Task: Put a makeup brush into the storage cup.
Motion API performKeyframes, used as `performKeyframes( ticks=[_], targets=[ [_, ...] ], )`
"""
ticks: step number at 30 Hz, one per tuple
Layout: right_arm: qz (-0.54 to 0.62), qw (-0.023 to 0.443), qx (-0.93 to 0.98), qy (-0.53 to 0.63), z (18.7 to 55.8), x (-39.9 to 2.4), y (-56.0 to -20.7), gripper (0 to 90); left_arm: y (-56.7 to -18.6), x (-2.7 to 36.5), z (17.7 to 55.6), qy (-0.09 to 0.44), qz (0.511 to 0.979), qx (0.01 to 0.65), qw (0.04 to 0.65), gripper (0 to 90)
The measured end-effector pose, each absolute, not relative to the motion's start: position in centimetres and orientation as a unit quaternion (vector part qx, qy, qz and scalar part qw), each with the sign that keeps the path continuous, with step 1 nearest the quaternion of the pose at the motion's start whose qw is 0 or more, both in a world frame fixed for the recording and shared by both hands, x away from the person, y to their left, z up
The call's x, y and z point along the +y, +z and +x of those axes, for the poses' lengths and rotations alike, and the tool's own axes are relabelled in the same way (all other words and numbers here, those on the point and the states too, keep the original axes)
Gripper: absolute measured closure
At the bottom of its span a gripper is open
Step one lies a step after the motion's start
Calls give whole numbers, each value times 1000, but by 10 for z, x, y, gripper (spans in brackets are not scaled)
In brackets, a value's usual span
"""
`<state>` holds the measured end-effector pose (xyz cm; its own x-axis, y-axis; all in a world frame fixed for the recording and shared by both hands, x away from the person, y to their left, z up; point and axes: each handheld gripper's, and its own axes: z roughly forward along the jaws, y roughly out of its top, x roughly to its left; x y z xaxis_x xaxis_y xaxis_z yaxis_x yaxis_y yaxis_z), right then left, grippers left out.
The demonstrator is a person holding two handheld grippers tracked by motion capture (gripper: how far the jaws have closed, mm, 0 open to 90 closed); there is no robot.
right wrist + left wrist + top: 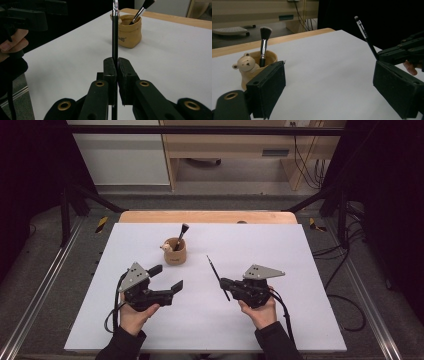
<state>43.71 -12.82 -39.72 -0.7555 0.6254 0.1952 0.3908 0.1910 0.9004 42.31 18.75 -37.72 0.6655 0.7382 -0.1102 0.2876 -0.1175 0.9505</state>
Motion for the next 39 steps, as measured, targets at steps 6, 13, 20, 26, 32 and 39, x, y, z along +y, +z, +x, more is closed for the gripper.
performKeyframes(
  ticks=[6, 13, 20, 26, 32, 39],
  targets=[
    [327, 109, 762, 548, 436, -124, -397, 858, -373, 177, 426, 196, 718, 350, 568, 106],
    [323, 113, 757, 557, 434, -122, -395, 858, -370, 166, 429, 187, 711, 348, 582, 116],
    [316, 116, 754, 564, 433, -119, -395, 857, -368, 155, 432, 175, 703, 348, 595, 130],
    [313, 117, 751, 569, 431, -116, -393, 857, -370, 148, 435, 165, 702, 348, 598, 147],
    [309, 116, 750, 574, 430, -112, -393, 858, -371, 143, 437, 152, 698, 350, 605, 176],
    [306, 113, 750, 575, 430, -106, -393, 857, -373, 138, 440, 136, 693, 354, 613, 230]
  ],
)
